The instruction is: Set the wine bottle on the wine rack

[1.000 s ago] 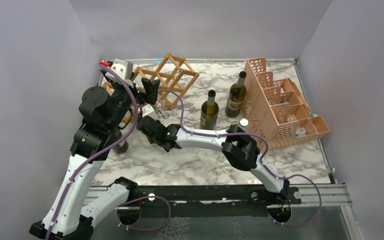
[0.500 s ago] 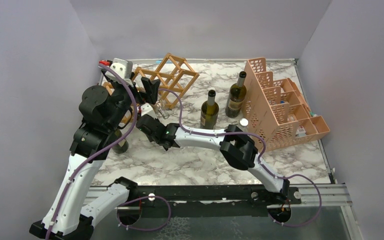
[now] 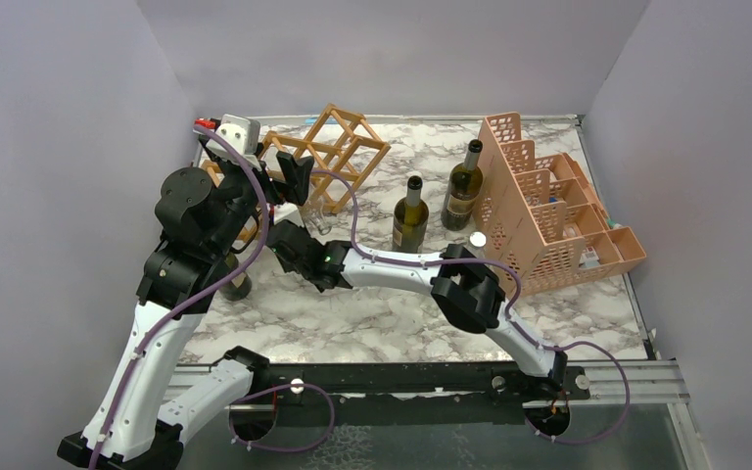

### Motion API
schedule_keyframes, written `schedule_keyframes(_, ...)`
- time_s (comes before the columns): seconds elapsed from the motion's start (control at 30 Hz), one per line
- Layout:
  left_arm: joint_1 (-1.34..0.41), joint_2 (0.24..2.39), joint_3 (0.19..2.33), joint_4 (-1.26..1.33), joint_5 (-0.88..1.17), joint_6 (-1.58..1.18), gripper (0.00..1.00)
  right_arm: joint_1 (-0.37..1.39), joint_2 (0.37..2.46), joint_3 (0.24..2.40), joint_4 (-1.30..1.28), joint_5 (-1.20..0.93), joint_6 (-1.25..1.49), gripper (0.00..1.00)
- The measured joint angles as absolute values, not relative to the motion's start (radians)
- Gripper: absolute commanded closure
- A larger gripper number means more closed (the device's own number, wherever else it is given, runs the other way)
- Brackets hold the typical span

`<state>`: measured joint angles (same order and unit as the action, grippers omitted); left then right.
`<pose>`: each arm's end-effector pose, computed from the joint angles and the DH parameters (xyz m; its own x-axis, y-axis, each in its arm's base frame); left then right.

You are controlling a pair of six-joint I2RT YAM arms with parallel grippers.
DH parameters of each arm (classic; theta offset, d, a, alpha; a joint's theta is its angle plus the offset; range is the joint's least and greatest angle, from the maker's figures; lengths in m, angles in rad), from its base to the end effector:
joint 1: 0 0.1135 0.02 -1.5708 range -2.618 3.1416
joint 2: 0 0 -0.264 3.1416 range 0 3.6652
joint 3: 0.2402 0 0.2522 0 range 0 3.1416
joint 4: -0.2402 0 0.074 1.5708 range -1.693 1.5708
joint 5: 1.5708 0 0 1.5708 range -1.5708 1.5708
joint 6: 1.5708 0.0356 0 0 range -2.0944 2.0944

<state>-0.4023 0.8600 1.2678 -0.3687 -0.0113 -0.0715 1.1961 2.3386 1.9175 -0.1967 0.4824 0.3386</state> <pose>0.1459 -0.0616 0.4701 0.0087 -0.0813 -0.9967 0.3827 0.9211 -0.0718 0.2121 0.4941 0.1969 -0.4278 -0.2838 -0.8581 -0.5766 0.8168 0.0173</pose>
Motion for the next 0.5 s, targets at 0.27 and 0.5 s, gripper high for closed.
schedule_keyframes(0.27, -0.402, 0.857, 1.268, -0.369, -0.011, -0.071, 0.01, 1.196, 2.337, 1.917, -0.158, 0.485, 0.336, 0.46)
schedule_keyframes(0.5, -0.402, 0.857, 1.268, -0.369, -0.012, -0.072, 0.01, 1.196, 2.329, 1.916, -0.155, 0.485, 0.335, 0.38)
